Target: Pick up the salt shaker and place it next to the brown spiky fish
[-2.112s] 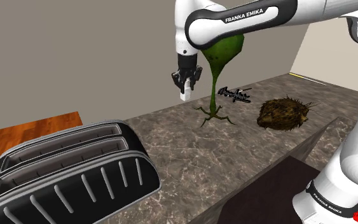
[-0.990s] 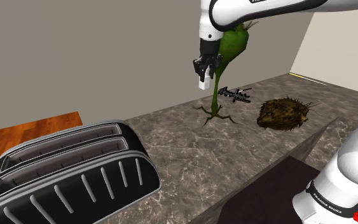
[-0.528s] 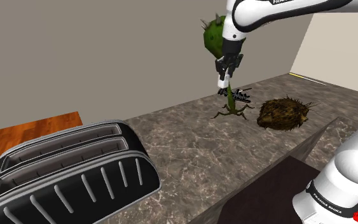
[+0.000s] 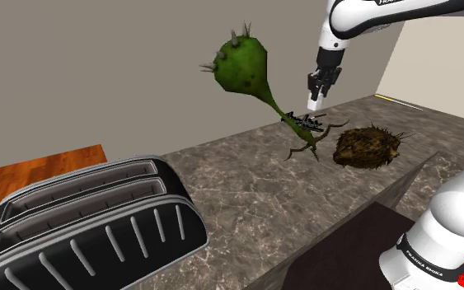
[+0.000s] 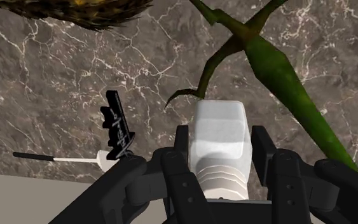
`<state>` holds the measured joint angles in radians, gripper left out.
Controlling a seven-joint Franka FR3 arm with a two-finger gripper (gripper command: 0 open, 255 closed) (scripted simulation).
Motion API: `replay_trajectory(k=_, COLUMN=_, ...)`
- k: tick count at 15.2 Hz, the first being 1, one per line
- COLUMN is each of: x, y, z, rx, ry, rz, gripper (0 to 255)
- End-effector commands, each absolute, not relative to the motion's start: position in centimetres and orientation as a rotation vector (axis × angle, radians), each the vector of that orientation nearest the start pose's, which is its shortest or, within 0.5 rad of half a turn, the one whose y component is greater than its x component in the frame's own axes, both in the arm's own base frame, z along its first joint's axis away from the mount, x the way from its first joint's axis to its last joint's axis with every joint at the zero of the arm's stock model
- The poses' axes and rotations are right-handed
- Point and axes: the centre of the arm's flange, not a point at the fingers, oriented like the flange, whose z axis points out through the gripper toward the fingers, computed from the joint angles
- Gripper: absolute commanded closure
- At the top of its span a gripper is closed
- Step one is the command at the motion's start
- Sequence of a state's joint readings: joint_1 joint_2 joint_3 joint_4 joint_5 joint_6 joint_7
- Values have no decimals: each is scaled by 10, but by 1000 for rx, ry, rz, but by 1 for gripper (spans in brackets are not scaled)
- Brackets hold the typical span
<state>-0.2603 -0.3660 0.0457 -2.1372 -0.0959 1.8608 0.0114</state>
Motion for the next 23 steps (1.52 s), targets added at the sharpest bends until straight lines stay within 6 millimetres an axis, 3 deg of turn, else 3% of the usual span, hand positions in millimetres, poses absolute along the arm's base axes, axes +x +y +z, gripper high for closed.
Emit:
replay_trajectory(k=1, x=430, y=-125, z=561, rx=-3240, ry=331, rz=-126, gripper=255)
replay_trajectory(k=23, x=297, y=-383, z=561, rx=-3240, ry=331, rz=-126, gripper=255)
